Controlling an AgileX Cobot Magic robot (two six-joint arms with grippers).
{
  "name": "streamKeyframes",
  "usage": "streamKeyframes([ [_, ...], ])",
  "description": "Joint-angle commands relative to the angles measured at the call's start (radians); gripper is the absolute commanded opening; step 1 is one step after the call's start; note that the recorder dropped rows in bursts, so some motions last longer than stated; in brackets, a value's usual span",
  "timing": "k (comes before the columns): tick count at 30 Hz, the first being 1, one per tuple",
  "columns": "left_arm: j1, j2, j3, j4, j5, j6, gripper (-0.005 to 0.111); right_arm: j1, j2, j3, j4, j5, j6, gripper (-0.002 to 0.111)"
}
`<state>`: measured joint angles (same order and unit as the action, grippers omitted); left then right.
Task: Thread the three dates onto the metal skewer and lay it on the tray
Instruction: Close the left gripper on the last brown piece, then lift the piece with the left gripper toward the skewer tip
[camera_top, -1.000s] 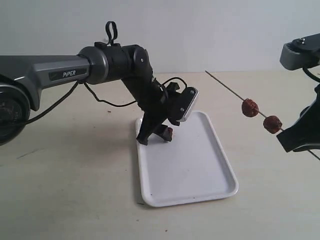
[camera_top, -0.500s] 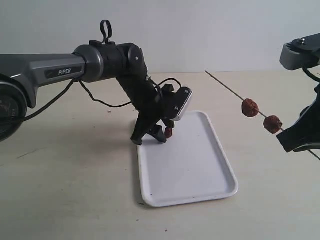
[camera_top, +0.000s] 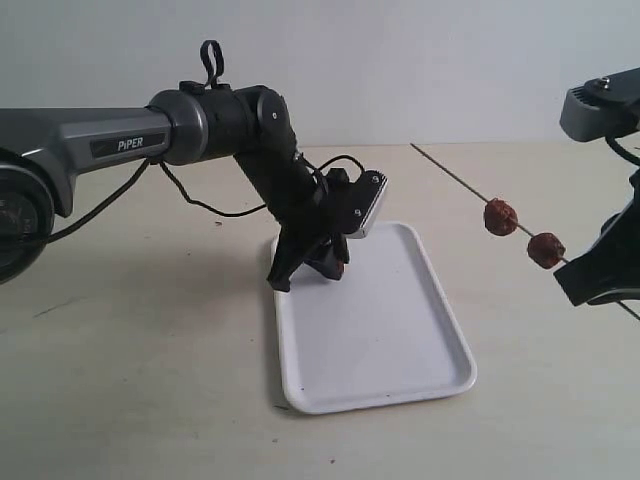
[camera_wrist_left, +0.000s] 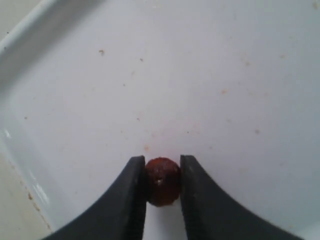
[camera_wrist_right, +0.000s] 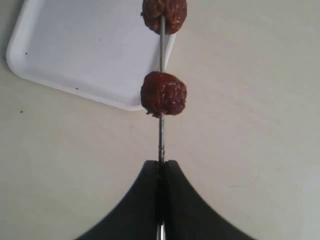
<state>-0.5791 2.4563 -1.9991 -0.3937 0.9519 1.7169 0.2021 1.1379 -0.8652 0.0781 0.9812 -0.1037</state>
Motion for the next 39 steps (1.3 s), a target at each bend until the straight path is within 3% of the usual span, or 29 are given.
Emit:
streamKeyframes([
  [1,0.003,-0.003,-0.001,-0.002,0.004,-0.012,0.016,0.002,-0.007,0.000,-0.007,-0.002,-0.007,0.000],
  [15,0.001,-0.082,-0.001,-0.014,-0.011,0.010,0.016,0.002,-0.007,0.000,0.023,0.136,-0.001,0.000],
  [26,0.011,-0.226,-0.001,-0.013,0.268,0.214,0.016,0.002,-0.007,0.000,0.206,0.240,-0.113,0.000],
  [30,0.011,-0.249,-0.001,-0.011,0.269,0.286,0.016,0.002,-0.007,0.000,0.315,0.240,-0.204,0.000],
  [39,0.011,-0.249,-0.001,-0.014,0.269,0.310,0.016,0.002,-0.007,0.000,0.288,0.211,-0.207,0.000],
])
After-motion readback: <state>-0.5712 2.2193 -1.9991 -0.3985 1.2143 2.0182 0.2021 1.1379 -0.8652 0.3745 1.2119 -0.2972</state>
